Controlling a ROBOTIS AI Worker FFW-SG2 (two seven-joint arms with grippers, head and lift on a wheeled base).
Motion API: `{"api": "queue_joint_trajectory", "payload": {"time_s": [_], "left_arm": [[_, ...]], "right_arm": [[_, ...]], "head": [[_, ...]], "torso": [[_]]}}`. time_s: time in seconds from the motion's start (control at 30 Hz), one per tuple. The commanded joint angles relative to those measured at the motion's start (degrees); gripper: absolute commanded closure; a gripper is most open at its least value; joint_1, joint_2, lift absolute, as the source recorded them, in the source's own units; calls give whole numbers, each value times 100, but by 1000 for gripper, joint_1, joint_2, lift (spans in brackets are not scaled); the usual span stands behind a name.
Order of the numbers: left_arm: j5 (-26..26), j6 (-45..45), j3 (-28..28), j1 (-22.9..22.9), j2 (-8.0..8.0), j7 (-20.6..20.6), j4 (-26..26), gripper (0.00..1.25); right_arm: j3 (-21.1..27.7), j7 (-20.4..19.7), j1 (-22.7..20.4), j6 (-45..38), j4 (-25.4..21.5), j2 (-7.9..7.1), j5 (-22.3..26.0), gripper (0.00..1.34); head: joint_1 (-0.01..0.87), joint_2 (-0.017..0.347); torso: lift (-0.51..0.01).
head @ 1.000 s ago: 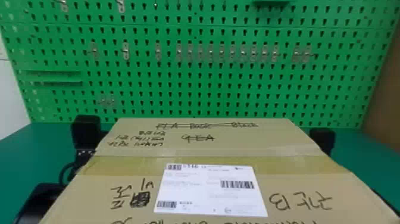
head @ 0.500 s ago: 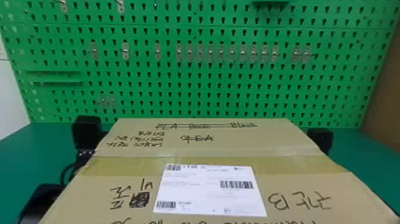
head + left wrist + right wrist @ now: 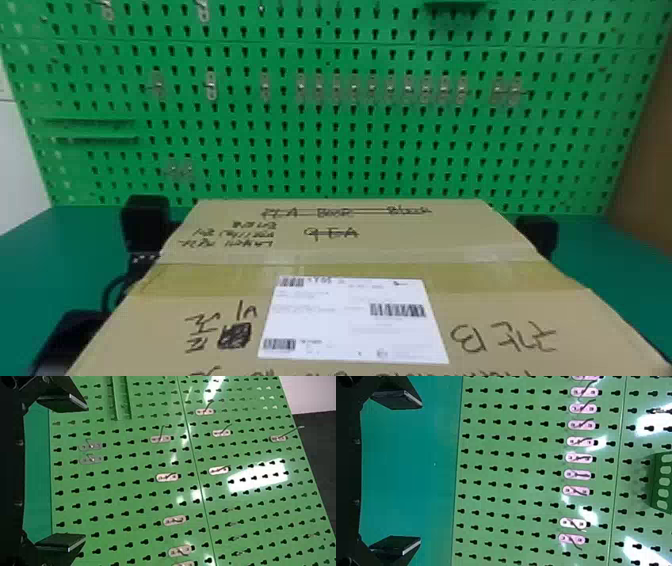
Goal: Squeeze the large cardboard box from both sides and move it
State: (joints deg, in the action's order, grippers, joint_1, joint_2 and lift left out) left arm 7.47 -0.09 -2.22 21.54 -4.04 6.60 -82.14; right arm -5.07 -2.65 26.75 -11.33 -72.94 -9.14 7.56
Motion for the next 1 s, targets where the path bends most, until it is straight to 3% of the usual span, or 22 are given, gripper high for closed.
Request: {"api": "queue_joint_trajectory", "payload": {"time_s": [0.0, 0.7, 0.97], "left_arm": [[0, 0, 12, 9, 8, -1, 14, 127], [-18, -9, 29, 9, 35, -1, 49, 127], [-53, -70, -15, 0, 123, 8, 84, 127]], "right_arm": [[-12, 2, 6, 0, 8, 0, 0, 101], [-135, 19, 32, 0, 26, -17, 26, 101], [-126, 19, 23, 0, 35, -17, 44, 101]], "head": [[398, 51], [398, 51], [398, 51]], "torso": [[-209], [-209], [-209]]}}
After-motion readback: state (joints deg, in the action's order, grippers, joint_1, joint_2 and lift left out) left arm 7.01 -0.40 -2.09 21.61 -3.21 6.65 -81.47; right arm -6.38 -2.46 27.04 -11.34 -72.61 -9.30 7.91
